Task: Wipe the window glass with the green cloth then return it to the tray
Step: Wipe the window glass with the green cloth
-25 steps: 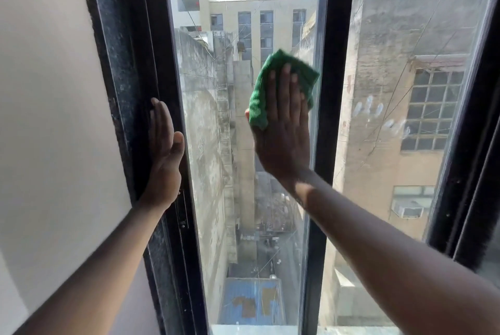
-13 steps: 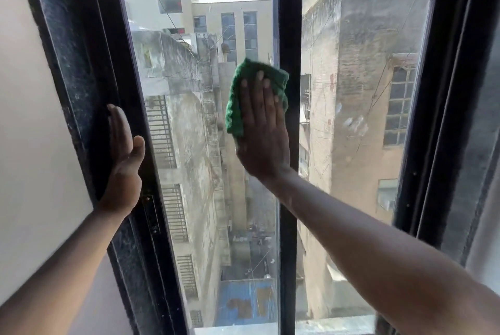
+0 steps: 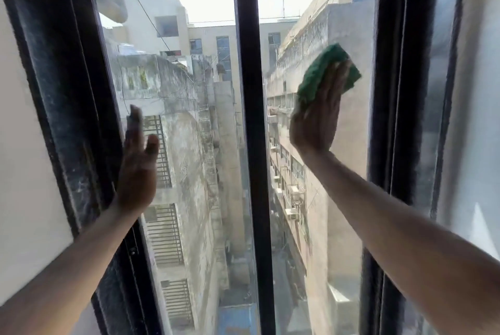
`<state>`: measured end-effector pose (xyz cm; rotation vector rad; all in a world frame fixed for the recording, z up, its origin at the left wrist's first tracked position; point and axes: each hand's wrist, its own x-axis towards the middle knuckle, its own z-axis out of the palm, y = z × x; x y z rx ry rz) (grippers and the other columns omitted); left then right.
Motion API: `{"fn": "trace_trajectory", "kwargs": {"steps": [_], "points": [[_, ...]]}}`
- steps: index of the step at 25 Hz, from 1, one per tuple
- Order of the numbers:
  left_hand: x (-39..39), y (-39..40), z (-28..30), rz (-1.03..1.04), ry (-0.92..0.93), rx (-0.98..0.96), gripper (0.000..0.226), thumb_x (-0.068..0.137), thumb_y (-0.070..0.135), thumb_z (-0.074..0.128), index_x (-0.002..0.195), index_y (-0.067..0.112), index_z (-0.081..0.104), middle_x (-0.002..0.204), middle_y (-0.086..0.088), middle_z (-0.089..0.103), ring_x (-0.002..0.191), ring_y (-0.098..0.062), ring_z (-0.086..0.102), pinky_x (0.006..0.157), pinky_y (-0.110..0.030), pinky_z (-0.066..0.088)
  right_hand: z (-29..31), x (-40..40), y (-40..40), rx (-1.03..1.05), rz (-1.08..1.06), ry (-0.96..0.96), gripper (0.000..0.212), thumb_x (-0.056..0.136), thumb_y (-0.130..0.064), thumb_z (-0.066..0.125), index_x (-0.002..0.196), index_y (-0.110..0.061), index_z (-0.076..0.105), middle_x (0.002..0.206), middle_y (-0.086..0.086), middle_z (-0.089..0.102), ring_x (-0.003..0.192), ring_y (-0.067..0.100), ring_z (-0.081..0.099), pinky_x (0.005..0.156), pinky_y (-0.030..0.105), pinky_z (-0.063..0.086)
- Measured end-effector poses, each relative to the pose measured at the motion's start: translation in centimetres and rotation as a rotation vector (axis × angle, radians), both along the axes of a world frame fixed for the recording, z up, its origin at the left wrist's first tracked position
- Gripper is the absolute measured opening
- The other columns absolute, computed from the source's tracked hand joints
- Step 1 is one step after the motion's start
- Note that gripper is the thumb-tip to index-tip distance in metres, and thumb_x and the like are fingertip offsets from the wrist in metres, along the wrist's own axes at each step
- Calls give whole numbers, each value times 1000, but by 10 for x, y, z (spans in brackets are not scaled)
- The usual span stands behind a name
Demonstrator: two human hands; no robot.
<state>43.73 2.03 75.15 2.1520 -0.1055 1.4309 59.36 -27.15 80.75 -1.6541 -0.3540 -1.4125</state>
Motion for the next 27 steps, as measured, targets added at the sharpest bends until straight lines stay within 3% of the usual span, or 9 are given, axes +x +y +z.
{"fn": "trace_trajectory", "kwargs": {"steps": [2, 6, 8, 11, 12, 16, 20, 25, 27], "points": [[23, -46, 26, -1, 20, 187, 68, 118, 34, 28, 178, 16, 1, 188, -1, -4, 174, -14, -5, 132, -13, -13, 19, 26, -46, 18, -72, 22, 75, 113, -27, 38, 172, 10, 13, 183, 34, 9, 172, 46, 9, 142, 38, -4], [76, -101, 51, 99, 28, 512, 67, 121, 33, 28, 178, 20, -4, 187, 1, -9, 174, -14, -6, 134, -31, -23, -14, 59, -75, -227, -59, 35, 86, 106, -15, 56, 173, 10, 7, 183, 32, 5, 172, 48, 4, 142, 59, 6], [96, -108, 47, 211, -8, 570, 66, 120, 28, 31, 178, 17, 2, 188, -3, 0, 174, -16, 2, 134, -39, -20, -67, 56, -54, -575, -76, -55, 96, 104, -10, 63, 175, 0, -1, 186, 24, 4, 174, 41, 3, 141, 61, 14], [108, -104, 37, 408, -148, 626, 61, 119, 25, 40, 176, 12, 21, 186, -7, 19, 172, -22, 17, 133, -50, 2, -112, 70, -61, -1252, -112, -450, 86, 102, -13, 63, 176, -5, 19, 186, 15, 20, 173, 31, 20, 136, 56, 35], [110, -101, 35, 450, -201, 656, 59, 119, 25, 42, 174, 11, 28, 184, -7, 24, 171, -23, 22, 131, -51, 9, -89, 77, -69, -1224, -163, -474, 85, 103, -9, 59, 176, -5, 17, 187, 14, 17, 174, 30, 17, 137, 54, 32], [116, -100, 36, 538, -347, 695, 53, 118, 23, 51, 168, 8, 44, 178, -8, 41, 165, -24, 41, 124, -52, 25, -25, 69, -47, -356, -125, 14, 92, 97, -13, 50, 176, -1, 4, 185, 18, -7, 175, 37, 0, 143, 54, 8], [111, -94, 37, 573, -369, 729, 53, 119, 28, 47, 168, 9, 43, 178, -6, 40, 165, -24, 39, 125, -50, 24, -108, 76, -47, -1138, -166, -373, 89, 104, -26, 58, 177, -13, 10, 188, 10, 4, 175, 23, -4, 142, 50, 14], [122, -93, 9, 551, -360, 626, 54, 119, 30, 46, 170, 12, 41, 179, -5, 40, 166, -23, 38, 127, -50, 21, -152, 46, -61, -420, -171, 116, 99, 98, -19, 64, 176, -4, 3, 187, 15, -9, 175, 34, -2, 143, 52, 9], [131, -97, 10, 539, -361, 641, 56, 120, 33, 43, 172, 13, 38, 181, -4, 36, 167, -21, 37, 129, -52, 20, -197, 35, -56, -899, -186, -139, 98, 95, -20, 72, 174, -5, 16, 187, 13, -1, 175, 28, -6, 141, 51, 16]]}}
